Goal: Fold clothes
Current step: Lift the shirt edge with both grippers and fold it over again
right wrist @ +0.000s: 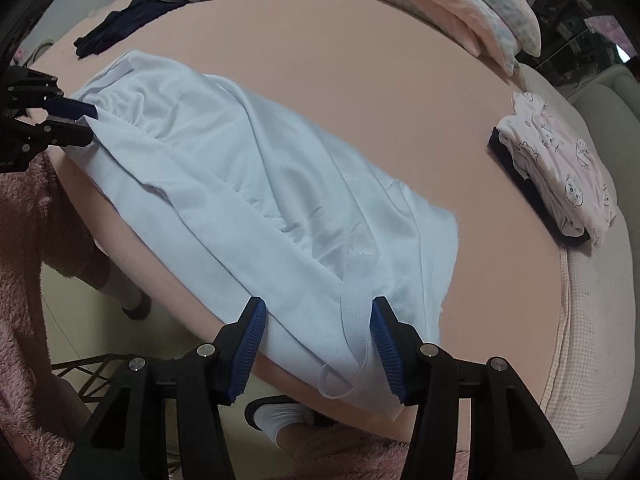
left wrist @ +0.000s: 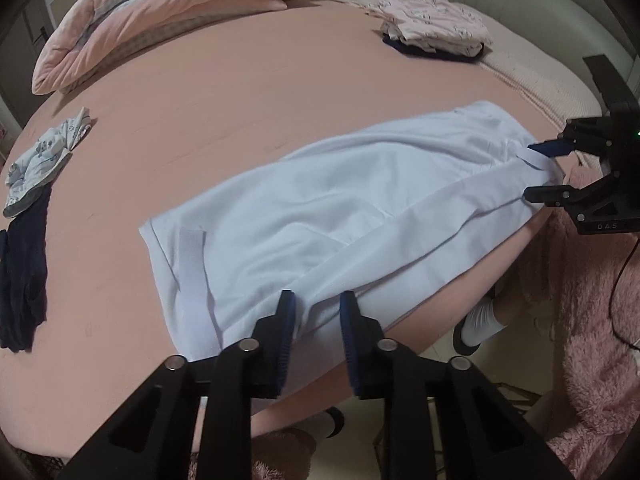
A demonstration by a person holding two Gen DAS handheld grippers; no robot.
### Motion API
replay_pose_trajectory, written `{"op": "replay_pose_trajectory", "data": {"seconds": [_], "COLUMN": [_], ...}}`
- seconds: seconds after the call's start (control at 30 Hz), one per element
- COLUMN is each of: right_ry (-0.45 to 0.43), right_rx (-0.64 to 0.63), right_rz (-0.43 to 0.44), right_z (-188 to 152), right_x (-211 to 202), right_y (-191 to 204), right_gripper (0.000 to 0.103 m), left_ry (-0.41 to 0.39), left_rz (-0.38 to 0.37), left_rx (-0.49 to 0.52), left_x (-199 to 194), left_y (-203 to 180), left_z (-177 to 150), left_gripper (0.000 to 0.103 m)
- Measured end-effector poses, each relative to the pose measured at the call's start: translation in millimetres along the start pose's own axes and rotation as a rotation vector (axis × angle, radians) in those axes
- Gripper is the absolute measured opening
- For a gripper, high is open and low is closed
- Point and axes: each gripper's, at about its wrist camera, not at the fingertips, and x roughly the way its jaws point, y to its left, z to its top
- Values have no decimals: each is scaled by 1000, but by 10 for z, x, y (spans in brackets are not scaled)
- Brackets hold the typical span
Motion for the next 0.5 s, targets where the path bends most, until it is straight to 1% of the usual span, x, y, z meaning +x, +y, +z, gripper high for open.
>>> {"op": "replay_pose_trajectory", "data": {"seconds": [0.03,0.07,0.1,0.13,0.17,0.2,0.23,0.27,0.33,0.4,0.43,0.47,0.5], "right_ry": [-5,-9,-12,-15,-18,-21,-24,-26,-17,-8,-7,-6,-5], "right_rx": [15,30,40,47,56,66,80,94,93,72,60,47,35], "right_rz": [5,9,10,9,14,20,29,40,62,77,70,63,57], "right_z": [0,3,10,18,25,30,31,30,25,26,36,45,54], "right_x": [-5,-9,-8,-4,-5,-8,-17,-29,-46,-43,-28,-12,4], "right_y": [-26,-53,-80,-107,-132,-156,-177,-197,-193,-150,-117,-85,-52], "right_gripper": [52,43,37,26,20,17,11,11,11,14,24,43,51], "left_ry": [1,2,0,-1,-4,-12,-20,-27,-43,-58,-64,-71,-80], "left_rz": [1,3,5,7,9,10,11,12,7,-9,-14,-19,-20], "left_rx": [2,5,6,8,7,2,-4,-9,-22,-40,-48,-55,-64], "left_x": [-4,-6,-4,-2,-5,-22,-40,-57,-98,-151,-172,-195,-224], "left_y": [8,14,20,25,32,42,51,61,79,94,104,113,115], "left_z": [10,22,39,57,71,78,85,92,102,94,107,119,128], "left_gripper": [11,6,3,2,1,1,1,1,1,1,1,1,1]}}
